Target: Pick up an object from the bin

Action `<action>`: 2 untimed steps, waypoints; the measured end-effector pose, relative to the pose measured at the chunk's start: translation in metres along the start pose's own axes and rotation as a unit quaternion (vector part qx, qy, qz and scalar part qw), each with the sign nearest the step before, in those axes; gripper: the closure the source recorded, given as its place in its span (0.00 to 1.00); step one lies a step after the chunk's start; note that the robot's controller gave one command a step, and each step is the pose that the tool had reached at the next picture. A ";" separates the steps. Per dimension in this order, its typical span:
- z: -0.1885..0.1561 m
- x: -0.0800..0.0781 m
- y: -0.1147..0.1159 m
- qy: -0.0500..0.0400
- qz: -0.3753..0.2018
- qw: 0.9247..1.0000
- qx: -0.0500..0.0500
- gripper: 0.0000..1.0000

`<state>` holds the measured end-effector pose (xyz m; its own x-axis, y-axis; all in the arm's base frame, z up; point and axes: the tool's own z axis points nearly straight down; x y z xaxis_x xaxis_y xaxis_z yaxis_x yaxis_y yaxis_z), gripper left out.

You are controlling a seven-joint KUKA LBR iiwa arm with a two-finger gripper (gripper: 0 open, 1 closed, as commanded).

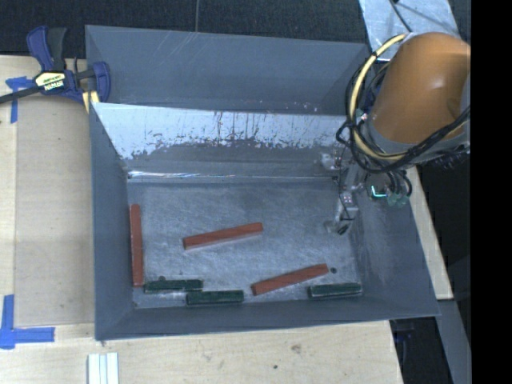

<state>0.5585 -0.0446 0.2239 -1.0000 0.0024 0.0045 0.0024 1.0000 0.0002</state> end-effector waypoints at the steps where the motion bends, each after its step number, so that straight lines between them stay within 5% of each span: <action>1: 0.085 0.016 0.034 0.000 0.051 0.999 0.000 0.00; 2: 0.157 0.046 0.100 -0.001 0.029 1.000 0.000 0.00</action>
Offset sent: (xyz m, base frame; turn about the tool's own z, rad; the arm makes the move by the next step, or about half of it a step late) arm -0.0149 0.0331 -0.0808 0.1048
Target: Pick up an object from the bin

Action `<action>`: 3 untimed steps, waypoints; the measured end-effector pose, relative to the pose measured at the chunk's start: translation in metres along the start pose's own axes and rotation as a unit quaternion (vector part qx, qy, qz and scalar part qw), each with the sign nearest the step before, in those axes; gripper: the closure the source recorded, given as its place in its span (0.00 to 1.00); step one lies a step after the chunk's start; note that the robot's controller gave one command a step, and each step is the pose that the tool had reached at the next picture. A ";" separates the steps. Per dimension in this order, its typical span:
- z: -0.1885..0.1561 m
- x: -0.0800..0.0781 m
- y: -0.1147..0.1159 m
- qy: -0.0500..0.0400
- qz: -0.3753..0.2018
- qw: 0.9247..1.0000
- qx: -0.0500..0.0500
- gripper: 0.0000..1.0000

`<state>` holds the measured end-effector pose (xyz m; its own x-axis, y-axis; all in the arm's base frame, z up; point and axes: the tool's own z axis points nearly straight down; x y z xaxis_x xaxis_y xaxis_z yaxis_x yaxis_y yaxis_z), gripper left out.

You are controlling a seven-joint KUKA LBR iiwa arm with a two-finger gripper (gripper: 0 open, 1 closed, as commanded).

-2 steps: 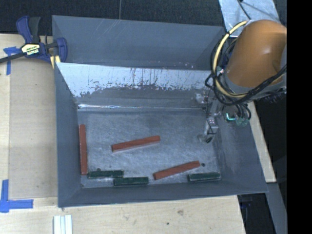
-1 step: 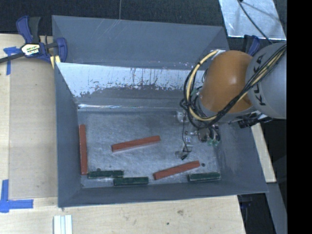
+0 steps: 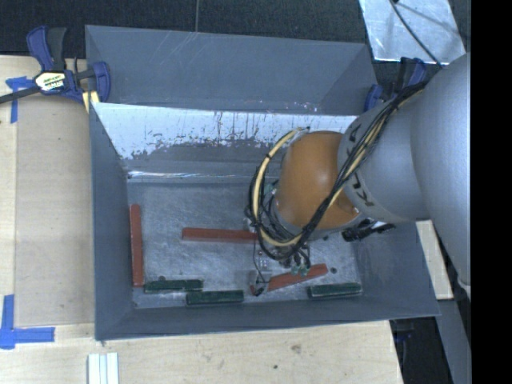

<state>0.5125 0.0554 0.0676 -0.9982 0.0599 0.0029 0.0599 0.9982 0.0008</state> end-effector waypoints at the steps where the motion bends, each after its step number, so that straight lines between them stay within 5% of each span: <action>1: -0.004 -0.004 -0.003 -0.006 0.002 1.000 0.000 1.00; 2: -0.142 -0.010 0.014 -0.007 -0.004 1.000 -0.001 1.00; 3: -0.091 0.029 0.019 0.000 0.066 0.998 0.001 1.00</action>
Offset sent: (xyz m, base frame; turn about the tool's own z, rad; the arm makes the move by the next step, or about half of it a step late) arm 0.0000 0.0000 0.0000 0.0000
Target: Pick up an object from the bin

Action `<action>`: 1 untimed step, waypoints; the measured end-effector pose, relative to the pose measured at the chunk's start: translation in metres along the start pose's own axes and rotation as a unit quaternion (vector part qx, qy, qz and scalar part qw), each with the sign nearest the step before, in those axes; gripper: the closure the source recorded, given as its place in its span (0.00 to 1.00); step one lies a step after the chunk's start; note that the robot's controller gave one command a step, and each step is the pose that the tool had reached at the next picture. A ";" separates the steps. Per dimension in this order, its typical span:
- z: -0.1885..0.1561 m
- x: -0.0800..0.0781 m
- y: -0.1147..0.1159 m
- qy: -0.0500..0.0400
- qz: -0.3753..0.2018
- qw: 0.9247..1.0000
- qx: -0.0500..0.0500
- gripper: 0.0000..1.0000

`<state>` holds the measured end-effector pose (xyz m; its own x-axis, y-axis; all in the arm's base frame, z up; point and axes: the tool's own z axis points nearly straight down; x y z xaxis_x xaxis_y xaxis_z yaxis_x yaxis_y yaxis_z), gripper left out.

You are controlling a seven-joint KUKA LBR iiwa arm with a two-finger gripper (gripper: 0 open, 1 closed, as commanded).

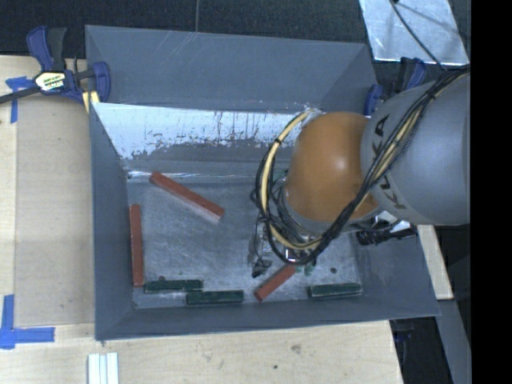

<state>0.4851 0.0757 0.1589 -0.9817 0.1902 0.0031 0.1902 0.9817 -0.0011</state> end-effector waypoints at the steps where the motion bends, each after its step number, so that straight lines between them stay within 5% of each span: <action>1: -0.001 -0.001 0.000 -0.002 0.000 1.000 0.000 0.00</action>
Offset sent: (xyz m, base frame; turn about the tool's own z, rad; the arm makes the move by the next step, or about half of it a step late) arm 0.0000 0.0000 0.0000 0.0000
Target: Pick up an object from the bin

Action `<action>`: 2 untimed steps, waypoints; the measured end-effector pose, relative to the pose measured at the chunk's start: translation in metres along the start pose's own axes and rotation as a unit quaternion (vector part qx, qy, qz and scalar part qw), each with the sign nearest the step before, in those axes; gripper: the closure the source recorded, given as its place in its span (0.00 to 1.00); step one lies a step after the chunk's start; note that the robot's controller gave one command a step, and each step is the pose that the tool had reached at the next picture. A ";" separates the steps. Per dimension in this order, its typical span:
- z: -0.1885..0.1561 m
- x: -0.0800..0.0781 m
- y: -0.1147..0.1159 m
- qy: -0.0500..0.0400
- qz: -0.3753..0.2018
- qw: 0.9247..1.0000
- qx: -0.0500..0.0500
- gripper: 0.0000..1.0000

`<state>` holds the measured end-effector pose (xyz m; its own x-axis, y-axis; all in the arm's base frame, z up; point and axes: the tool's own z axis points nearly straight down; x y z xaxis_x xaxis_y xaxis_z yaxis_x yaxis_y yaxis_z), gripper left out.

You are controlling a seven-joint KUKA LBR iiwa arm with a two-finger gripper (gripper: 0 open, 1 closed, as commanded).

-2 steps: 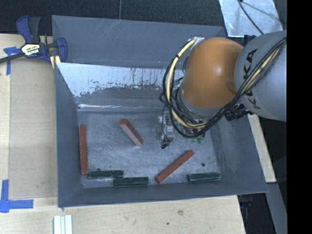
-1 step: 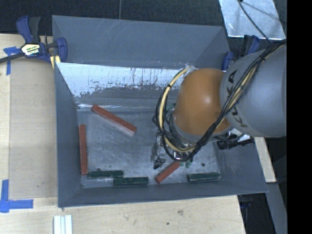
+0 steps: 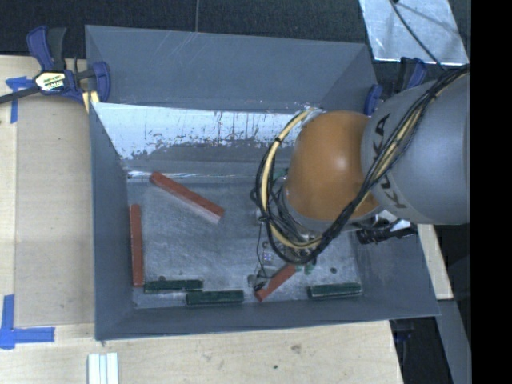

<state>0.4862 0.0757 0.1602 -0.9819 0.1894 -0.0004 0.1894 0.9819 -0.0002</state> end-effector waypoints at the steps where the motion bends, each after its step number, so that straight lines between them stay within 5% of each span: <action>1: 0.092 -0.019 -0.064 0.001 0.087 0.996 0.001 0.00; 2: 0.089 -0.026 -0.111 0.000 0.078 0.997 0.001 0.00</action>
Offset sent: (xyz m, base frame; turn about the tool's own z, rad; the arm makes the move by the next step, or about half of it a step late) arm 0.0069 -0.0641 -0.0902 0.1704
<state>0.4911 -0.0386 0.0711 -0.9404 0.3399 0.0000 0.3399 0.9404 -0.0014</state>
